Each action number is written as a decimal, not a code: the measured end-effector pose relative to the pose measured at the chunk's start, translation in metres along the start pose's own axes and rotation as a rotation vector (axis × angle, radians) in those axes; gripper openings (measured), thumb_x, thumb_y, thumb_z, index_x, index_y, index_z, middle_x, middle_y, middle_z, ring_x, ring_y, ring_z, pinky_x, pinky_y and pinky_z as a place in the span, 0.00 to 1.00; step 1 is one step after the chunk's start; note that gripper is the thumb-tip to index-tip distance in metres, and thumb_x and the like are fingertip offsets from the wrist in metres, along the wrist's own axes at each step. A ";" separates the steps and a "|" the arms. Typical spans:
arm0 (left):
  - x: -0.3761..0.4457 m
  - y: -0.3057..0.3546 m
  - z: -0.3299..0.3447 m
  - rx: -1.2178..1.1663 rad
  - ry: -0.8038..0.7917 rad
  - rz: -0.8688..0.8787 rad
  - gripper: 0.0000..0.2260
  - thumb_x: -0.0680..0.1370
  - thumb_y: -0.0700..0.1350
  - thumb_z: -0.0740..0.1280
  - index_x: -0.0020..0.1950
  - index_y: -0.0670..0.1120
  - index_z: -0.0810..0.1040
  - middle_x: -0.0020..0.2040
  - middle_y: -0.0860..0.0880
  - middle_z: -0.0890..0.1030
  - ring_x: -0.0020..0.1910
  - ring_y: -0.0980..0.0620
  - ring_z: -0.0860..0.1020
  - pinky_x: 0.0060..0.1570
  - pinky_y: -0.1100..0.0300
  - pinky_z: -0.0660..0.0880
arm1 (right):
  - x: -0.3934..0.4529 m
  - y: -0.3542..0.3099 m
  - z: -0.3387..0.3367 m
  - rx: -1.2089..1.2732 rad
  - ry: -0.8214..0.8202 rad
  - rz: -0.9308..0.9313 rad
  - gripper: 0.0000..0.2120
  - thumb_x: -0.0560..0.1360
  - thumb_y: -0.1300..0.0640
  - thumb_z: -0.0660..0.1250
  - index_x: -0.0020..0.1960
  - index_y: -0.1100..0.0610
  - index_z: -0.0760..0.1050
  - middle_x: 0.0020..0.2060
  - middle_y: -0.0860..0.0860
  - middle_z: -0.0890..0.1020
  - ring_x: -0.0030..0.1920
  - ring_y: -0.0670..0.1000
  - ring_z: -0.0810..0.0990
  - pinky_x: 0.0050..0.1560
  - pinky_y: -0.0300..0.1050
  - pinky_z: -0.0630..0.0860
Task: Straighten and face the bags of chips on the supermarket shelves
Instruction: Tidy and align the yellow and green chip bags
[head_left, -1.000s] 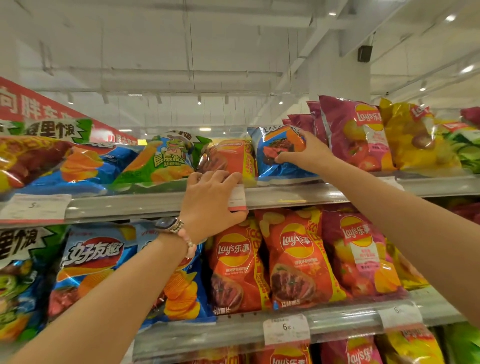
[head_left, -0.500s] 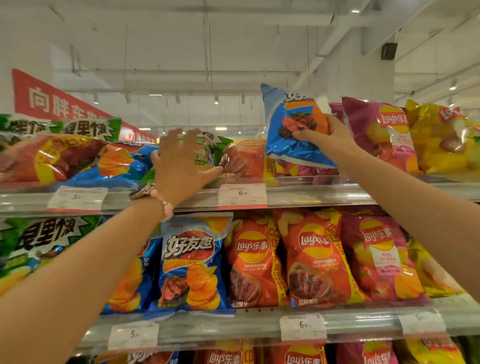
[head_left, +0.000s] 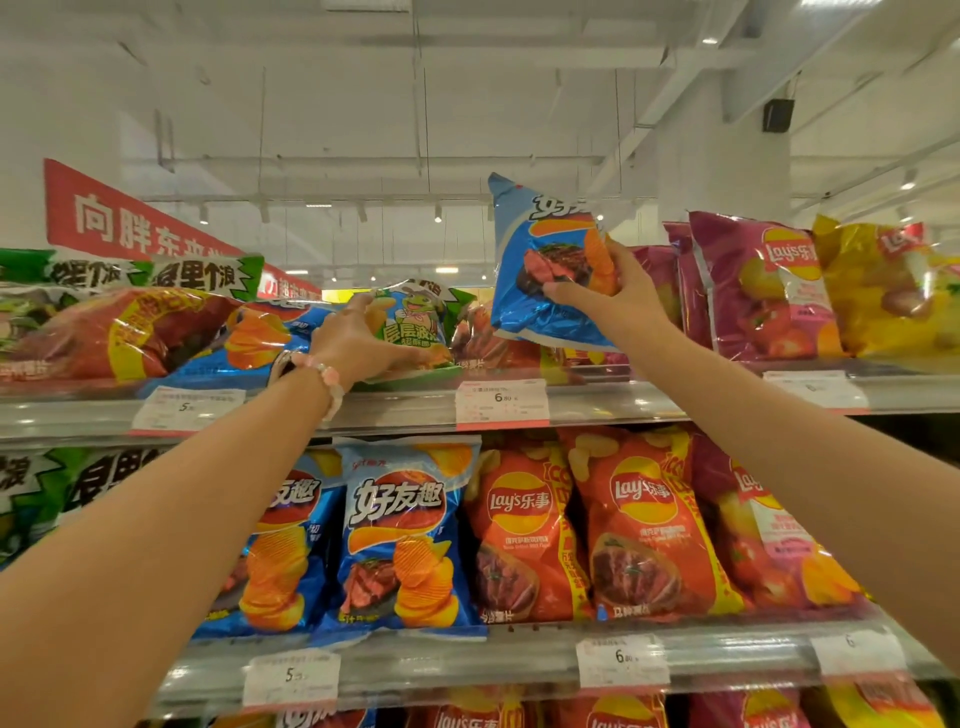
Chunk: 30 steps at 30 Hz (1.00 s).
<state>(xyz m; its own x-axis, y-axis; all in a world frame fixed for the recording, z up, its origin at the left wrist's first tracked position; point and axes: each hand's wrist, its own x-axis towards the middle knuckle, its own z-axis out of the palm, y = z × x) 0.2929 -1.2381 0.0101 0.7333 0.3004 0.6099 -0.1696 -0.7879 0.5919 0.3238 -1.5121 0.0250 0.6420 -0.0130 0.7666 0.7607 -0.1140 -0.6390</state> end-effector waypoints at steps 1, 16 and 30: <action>0.003 -0.003 0.001 -0.016 0.037 0.017 0.44 0.65 0.58 0.77 0.75 0.48 0.61 0.69 0.44 0.71 0.65 0.42 0.72 0.62 0.48 0.73 | -0.001 -0.001 0.001 -0.006 -0.001 -0.008 0.38 0.65 0.52 0.78 0.71 0.53 0.65 0.61 0.51 0.77 0.61 0.51 0.76 0.65 0.52 0.73; 0.032 0.000 0.010 0.040 -0.081 -0.144 0.55 0.58 0.70 0.74 0.76 0.48 0.54 0.66 0.45 0.71 0.56 0.45 0.71 0.49 0.54 0.70 | -0.001 -0.010 0.001 -0.001 0.007 -0.028 0.35 0.66 0.54 0.77 0.69 0.54 0.66 0.59 0.50 0.78 0.59 0.51 0.77 0.64 0.52 0.73; 0.021 0.011 -0.010 -0.285 0.240 0.086 0.56 0.57 0.64 0.79 0.76 0.47 0.53 0.64 0.46 0.75 0.61 0.45 0.75 0.60 0.48 0.75 | 0.009 -0.008 0.010 0.042 0.242 -0.069 0.40 0.65 0.46 0.77 0.71 0.49 0.62 0.58 0.46 0.77 0.58 0.50 0.77 0.61 0.52 0.75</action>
<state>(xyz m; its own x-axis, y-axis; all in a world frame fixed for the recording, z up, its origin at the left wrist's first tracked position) 0.2998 -1.2349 0.0347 0.5390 0.3839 0.7497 -0.4247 -0.6447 0.6356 0.3241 -1.5014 0.0366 0.5506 -0.2446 0.7981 0.8086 -0.0814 -0.5827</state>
